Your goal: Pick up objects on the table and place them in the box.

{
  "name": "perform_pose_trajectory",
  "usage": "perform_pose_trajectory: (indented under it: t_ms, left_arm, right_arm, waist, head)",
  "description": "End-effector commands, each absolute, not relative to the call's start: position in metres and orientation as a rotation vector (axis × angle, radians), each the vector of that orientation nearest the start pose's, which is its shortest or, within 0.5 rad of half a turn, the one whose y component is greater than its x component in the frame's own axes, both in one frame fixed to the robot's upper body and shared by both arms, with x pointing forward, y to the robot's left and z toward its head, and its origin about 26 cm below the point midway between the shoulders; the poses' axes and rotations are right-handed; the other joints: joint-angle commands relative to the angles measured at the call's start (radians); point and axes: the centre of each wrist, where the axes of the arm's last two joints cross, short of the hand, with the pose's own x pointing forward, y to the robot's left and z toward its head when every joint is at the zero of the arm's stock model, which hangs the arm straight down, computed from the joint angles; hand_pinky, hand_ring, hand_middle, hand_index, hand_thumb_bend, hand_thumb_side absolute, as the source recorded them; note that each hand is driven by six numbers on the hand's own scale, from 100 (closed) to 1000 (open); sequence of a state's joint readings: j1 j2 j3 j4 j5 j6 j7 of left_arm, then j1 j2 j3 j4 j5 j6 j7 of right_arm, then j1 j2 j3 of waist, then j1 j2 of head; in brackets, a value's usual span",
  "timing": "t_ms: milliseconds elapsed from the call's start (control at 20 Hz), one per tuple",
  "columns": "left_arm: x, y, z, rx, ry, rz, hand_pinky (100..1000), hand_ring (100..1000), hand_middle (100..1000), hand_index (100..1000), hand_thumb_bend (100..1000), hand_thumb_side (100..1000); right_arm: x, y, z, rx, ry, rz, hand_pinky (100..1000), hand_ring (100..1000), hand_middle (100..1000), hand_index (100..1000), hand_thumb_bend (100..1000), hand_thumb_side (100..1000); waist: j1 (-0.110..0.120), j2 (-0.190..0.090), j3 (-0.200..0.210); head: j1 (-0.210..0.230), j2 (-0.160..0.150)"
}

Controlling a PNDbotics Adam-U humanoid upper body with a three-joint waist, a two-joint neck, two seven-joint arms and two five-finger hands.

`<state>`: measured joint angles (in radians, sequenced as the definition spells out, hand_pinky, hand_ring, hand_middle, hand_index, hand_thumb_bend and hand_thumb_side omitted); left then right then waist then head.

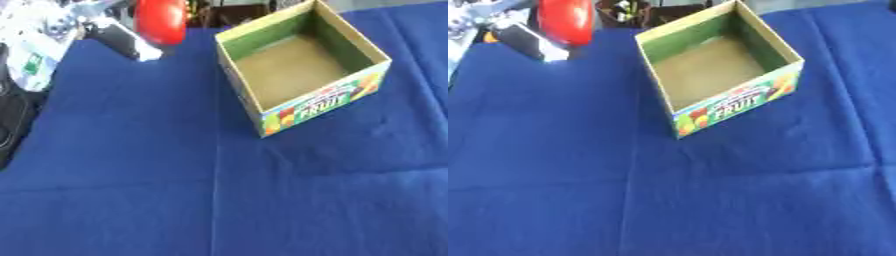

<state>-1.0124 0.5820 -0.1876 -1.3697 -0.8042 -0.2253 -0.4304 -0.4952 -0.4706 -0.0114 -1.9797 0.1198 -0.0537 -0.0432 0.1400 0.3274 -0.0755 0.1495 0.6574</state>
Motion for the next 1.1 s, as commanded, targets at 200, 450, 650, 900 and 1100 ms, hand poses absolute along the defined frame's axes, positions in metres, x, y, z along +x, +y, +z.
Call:
perform_pose_trajectory:
  t_ms: [200,450,650,900,1100]
  left_arm:
    - [0.439,0.22,0.346,-1.479,2.502,2.115,100,371,413,631,100,425]
    - [0.452,0.197,0.343,-1.493,2.532,2.077,100,361,403,617,100,426]
    - [0.46,0.187,0.338,-1.544,2.54,2.037,100,355,402,615,100,437]
    - [0.472,0.183,0.326,-1.62,2.568,1.967,100,373,391,616,100,451]
    - [0.477,0.174,0.32,-1.658,2.507,1.952,109,428,400,630,100,446]
  right_arm:
    - [0.308,-0.26,0.283,-0.405,-2.555,0.576,699,742,507,711,213,654]
    - [0.308,-0.253,0.288,-0.368,-2.583,0.583,699,741,508,711,205,651]
    - [0.309,-0.245,0.291,-0.323,-2.602,0.6,703,743,507,711,203,650]
    - [0.309,-0.24,0.295,-0.288,-2.618,0.613,702,744,507,711,203,650]
    - [0.309,-0.236,0.297,-0.265,-2.631,0.622,703,744,506,711,204,650]
  waist:
    - [0.004,-0.013,-0.025]
    - [0.018,-0.002,-0.069]
    - [0.031,0.012,-0.116]
    - [0.046,0.026,-0.159]
    - [0.052,0.036,-0.183]
  head:
    - [0.023,-0.018]
    - [0.047,-0.035]
    - [0.084,-0.046]
    - [0.112,-0.056]
    - [0.125,-0.07]
